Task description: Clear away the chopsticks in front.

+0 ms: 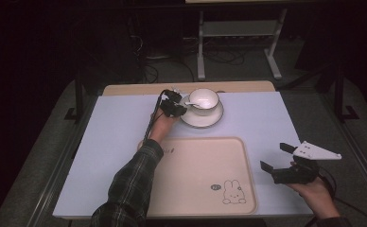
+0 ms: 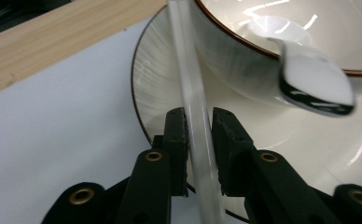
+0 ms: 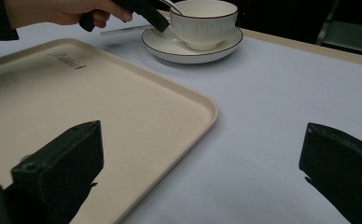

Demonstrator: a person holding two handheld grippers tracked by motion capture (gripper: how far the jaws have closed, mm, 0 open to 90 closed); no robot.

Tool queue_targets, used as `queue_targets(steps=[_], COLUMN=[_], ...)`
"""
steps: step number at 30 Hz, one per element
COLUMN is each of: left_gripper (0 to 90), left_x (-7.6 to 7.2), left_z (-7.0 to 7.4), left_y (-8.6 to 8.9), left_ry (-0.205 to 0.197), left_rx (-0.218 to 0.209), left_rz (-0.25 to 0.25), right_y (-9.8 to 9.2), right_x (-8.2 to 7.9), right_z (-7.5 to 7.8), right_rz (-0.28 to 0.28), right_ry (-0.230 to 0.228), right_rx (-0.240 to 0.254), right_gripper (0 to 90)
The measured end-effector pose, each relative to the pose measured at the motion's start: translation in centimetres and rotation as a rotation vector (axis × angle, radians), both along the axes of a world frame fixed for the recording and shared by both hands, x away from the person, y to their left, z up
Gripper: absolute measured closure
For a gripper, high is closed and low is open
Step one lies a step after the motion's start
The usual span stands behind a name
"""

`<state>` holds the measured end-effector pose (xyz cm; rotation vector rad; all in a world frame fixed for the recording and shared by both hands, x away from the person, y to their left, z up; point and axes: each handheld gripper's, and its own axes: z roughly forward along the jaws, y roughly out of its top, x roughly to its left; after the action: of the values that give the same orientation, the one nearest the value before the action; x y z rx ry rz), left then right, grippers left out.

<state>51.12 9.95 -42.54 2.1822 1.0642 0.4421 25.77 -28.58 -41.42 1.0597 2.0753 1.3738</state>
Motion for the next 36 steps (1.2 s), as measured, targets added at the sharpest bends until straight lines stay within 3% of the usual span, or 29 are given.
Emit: queue_targets(steps=[8,12,22,29,36], left_gripper=[77.3,68.8,62.8,68.6,75.6], left_x=[0.2,-0.1,-2.1,-2.9,-2.7], left_z=[-0.1,0.6,2.6,2.7,1.7], left_y=[0.3,0.6,3.4,5.5,5.5], left_ry=[0.001,-0.007,-0.004,0.012,0.042], left_rx=[-0.019,-0.042,-0.083,-0.089,-0.096], left_rz=[0.001,-0.006,-0.053,-0.055,-0.067], right_y=[0.0,0.0,0.1,0.3,0.3], right_x=[0.0,0.0,-0.1,-0.1,0.0], right_z=[0.0,0.0,0.0,0.0,-0.1], right_rz=[0.002,0.003,0.003,0.007,0.007], right_ry=[0.000,0.000,0.000,0.002,0.001], right_rx=[0.001,0.000,-0.006,-0.012,-0.013], right_gripper=[0.0,0.0,0.0,0.0,0.0])
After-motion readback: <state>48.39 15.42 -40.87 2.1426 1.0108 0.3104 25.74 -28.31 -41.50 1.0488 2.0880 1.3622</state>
